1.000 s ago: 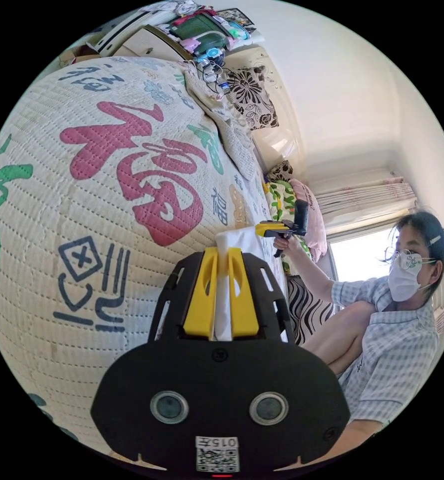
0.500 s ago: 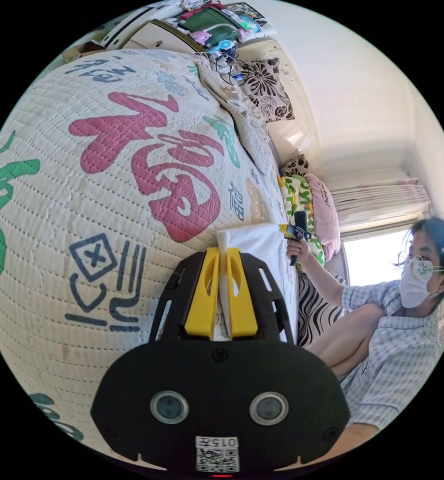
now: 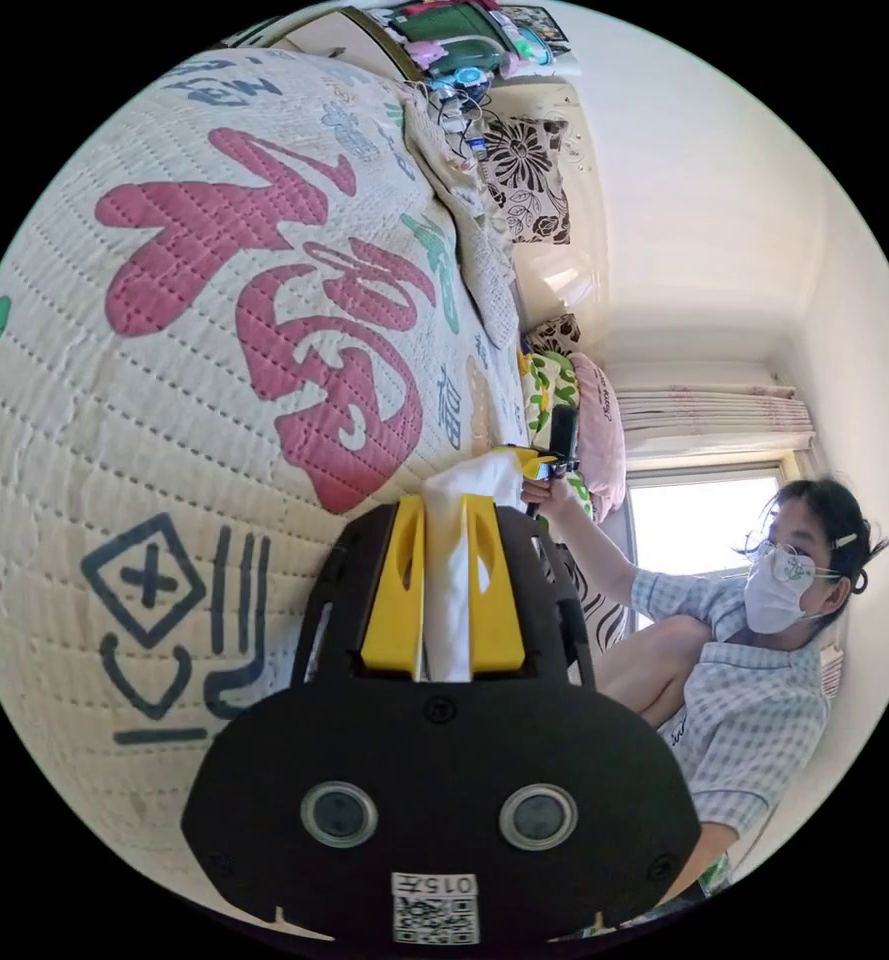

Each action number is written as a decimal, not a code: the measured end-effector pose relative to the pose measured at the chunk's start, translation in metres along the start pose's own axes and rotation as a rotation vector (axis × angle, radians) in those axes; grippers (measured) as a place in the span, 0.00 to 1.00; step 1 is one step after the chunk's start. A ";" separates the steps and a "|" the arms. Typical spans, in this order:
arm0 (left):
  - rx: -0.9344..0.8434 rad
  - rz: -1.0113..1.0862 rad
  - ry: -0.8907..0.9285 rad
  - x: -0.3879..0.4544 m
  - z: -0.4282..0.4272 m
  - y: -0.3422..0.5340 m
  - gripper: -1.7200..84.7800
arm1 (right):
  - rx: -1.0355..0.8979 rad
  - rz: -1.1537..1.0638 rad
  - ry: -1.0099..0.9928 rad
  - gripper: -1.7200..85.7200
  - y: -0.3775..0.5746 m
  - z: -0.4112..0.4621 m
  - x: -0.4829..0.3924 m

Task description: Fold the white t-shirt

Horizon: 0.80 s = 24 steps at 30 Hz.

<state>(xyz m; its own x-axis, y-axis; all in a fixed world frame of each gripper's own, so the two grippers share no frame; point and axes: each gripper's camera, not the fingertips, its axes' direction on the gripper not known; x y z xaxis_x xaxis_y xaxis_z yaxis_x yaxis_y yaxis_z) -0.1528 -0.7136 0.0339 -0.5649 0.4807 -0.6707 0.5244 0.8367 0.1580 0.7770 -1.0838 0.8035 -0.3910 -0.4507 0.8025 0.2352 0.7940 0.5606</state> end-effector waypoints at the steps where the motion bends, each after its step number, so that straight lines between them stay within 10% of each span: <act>1: -0.004 0.001 0.003 0.002 0.005 0.000 0.06 | -0.012 0.005 -0.006 0.10 -0.005 0.011 0.003; 15: 0.066 0.501 -0.183 0.171 -0.023 0.031 0.02 | 0.157 -0.352 0.163 0.05 0.013 0.015 -0.096; 24: -0.204 0.596 -0.302 0.221 0.016 0.218 0.04 | -0.040 -0.478 0.222 0.06 0.145 0.141 -0.145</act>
<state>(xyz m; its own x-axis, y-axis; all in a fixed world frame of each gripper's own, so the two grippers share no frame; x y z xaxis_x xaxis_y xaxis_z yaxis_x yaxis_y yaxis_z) -0.1535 -0.4293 -0.0915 -0.0004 0.8039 -0.5948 0.5429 0.4996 0.6750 0.7419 -0.8454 0.7397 -0.2661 -0.8377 0.4769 0.1123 0.4644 0.8785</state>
